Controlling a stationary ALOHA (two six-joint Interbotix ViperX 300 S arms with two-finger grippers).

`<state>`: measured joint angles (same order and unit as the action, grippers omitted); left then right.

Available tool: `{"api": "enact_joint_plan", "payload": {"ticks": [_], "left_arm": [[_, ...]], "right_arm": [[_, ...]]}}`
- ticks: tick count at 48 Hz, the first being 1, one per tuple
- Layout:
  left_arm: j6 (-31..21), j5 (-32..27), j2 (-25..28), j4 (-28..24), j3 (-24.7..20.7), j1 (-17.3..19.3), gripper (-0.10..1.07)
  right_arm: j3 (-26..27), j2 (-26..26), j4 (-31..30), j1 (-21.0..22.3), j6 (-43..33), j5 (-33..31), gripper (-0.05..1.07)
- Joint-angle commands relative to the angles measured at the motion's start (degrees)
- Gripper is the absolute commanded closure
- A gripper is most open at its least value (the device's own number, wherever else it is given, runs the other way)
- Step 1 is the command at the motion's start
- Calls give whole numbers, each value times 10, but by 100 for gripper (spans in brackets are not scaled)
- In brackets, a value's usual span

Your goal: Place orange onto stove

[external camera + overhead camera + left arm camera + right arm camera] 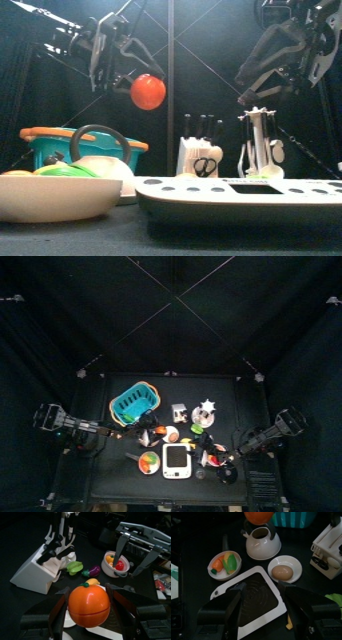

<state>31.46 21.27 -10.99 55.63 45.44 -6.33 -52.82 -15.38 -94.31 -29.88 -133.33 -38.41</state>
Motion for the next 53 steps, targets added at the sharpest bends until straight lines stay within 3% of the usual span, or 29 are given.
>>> {"api": "enact_joint_plan", "payload": {"ticks": [1, 13, 26, 38, 53], "left_arm": [[1, 5, 4, -3, -25, -1, 46], [-3, 33, 46, 4, -64, -12, 46], [-37, 163, 119, -2, -105, -70, 46], [-70, 157, 142, -60, -98, -91, 46], [-82, 142, 196, -98, -102, -126, 46]], "right_arm": [[10, -8, 5, -9, 1, -4, 14], [9, -9, -4, -17, 5, -32, 14], [5, -4, -29, -44, 8, -112, 14], [7, 10, -14, -76, 7, -142, 14], [16, 54, 35, -77, 8, -142, 14]]}}
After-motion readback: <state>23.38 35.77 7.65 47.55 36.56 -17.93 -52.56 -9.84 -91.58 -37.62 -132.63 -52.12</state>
